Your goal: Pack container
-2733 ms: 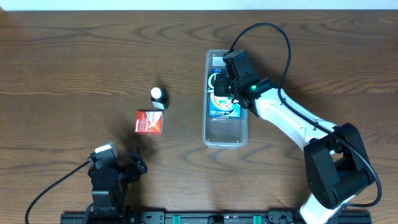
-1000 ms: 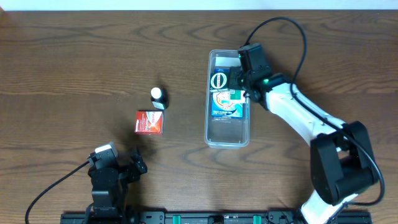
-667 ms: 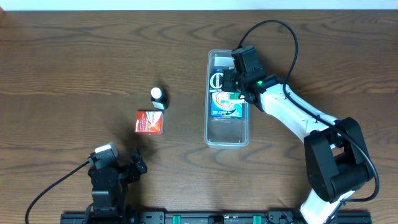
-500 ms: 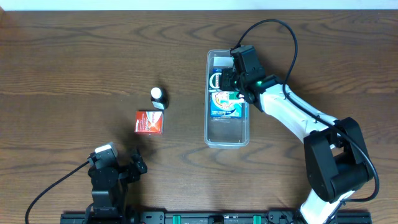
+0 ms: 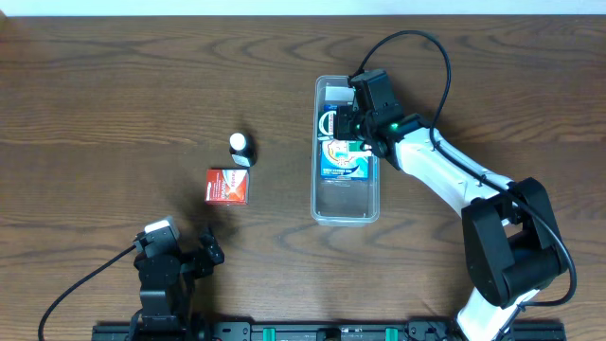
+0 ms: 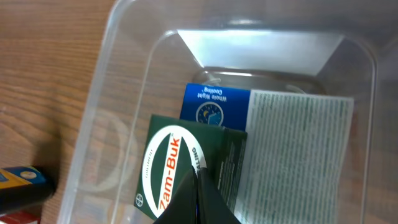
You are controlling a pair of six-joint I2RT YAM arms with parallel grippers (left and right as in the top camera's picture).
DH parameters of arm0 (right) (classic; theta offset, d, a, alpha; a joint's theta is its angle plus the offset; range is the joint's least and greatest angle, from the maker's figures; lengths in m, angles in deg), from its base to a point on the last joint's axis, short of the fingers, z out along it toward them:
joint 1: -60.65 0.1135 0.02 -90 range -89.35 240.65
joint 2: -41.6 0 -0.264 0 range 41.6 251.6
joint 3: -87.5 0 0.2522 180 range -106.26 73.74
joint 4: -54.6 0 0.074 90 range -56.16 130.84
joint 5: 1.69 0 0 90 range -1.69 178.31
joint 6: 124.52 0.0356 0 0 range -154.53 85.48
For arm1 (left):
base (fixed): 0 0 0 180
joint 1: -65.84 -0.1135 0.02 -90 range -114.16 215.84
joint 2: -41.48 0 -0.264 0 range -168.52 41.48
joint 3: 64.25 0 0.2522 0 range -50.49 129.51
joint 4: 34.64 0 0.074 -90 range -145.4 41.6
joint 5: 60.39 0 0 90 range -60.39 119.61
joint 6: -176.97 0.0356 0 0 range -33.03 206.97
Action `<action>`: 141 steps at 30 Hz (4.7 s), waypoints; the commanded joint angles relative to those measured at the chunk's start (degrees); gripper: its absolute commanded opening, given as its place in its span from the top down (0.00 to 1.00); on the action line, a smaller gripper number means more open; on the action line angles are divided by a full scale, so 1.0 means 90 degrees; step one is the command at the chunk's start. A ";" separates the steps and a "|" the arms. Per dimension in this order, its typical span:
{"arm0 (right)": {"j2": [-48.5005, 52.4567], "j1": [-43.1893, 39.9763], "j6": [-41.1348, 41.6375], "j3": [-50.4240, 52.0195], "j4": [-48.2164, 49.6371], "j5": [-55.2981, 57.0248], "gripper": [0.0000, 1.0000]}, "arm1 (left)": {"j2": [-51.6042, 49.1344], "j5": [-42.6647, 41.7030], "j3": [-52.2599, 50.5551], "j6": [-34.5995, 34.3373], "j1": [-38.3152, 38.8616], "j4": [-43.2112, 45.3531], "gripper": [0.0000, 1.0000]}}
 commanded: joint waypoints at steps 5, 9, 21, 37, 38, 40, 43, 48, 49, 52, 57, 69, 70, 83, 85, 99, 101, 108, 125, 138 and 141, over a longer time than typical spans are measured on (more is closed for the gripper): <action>0.0437 -0.0029 -0.0024 0.0027 -0.0160 0.0168 0.99 | 0.0005 0.0073 -0.0085 0.0063 -0.0027 0.0017 0.02; 0.0257 -0.0029 -0.0148 0.0024 -0.0024 0.0138 0.98 | 0.0005 0.0073 -0.0085 0.0063 -0.0027 0.0017 0.02; -0.1382 -0.0044 -0.0573 0.0022 -0.0189 0.0117 0.73 | 0.0005 0.0073 -0.0085 0.0063 -0.0027 0.0017 0.02; -0.3730 -0.2584 -0.0114 0.0022 -0.2963 0.0114 0.18 | 0.0005 0.0078 -0.0085 0.0066 -0.0027 0.0017 0.02; -0.3808 -0.2820 -0.0117 0.0022 -0.3096 0.0114 0.14 | 0.0005 0.0080 -0.0085 0.0066 -0.0027 0.0019 0.02; -0.3905 -0.3191 -0.0117 0.0022 -0.3291 0.0112 0.07 | 0.0005 0.0406 -0.0075 0.0454 -0.0027 0.0022 0.02; -0.3922 -0.3487 -0.0117 0.0022 -0.3568 0.0114 0.01 | 0.0005 0.0605 -0.0063 0.0882 -0.0027 0.0056 0.02; -0.3912 -0.3524 -0.0117 0.0022 -0.3951 0.0114 0.01 | 0.0005 0.0556 -0.0063 0.0869 -0.0027 0.0223 0.02; -0.3912 -0.3524 -0.0119 0.0022 -0.4041 0.0114 0.01 | 0.0005 0.0556 -0.0063 0.0869 -0.0027 0.0270 0.02; -0.3912 -0.3524 -0.0117 0.0022 -0.4177 0.0114 0.01 | 0.0005 -0.0015 -0.0063 0.0661 -0.0027 0.0648 0.02; -0.3912 -0.3524 -0.0117 0.0022 -0.4209 0.0114 0.01 | -0.0272 -0.0447 0.0333 0.0661 -0.0027 0.1052 0.02; -0.3912 -0.3524 -0.0117 0.0022 -0.4209 0.0114 0.01 | -0.5000 -0.0189 0.4554 0.0687 -0.0027 -0.0758 0.02; -0.3912 -0.3524 -0.0117 0.0022 -0.4209 0.0114 0.01 | -0.5357 -0.0192 0.4911 0.0685 -0.0027 -0.1037 0.02; -0.3912 -0.3524 -0.0117 0.0022 -0.4209 0.0114 0.01 | -0.8531 -0.1110 0.5581 0.0988 -0.0002 -0.1472 0.02; -0.3912 -0.3524 -0.0117 0.0022 -0.4209 0.0114 0.01 | -0.8869 -0.1292 0.5578 0.1457 0.0066 -0.1435 0.02; -0.3912 -0.3524 -0.0117 0.0022 -0.4209 0.0114 0.01 | -0.9306 -0.1285 0.5569 0.1668 0.0510 -0.1285 0.02; -0.3912 -0.3524 -0.0117 0.0022 -0.4209 0.0114 0.01 | -0.9292 -0.1285 0.5571 0.1664 0.0510 -0.1246 0.02; -0.3912 -0.3524 -0.0117 0.0022 -0.4209 0.0114 0.01 | -0.9231 -0.1319 0.5588 0.1693 0.0542 -0.0488 0.02; -0.3912 -0.3524 -0.0117 0.0022 -0.4209 0.0114 0.01 | -0.9690 -0.1423 0.5950 0.1707 0.0690 0.0848 0.02; -0.3912 -0.3521 -0.0117 0.0022 -0.4209 0.0114 0.01 | -1.0095 -0.1593 0.5950 0.1707 0.0838 0.1287 0.41; -0.3912 -0.3524 -0.0117 0.0022 -0.4209 0.0114 0.01 | -1.0103 -0.1591 0.5950 0.1707 0.0835 0.1219 0.44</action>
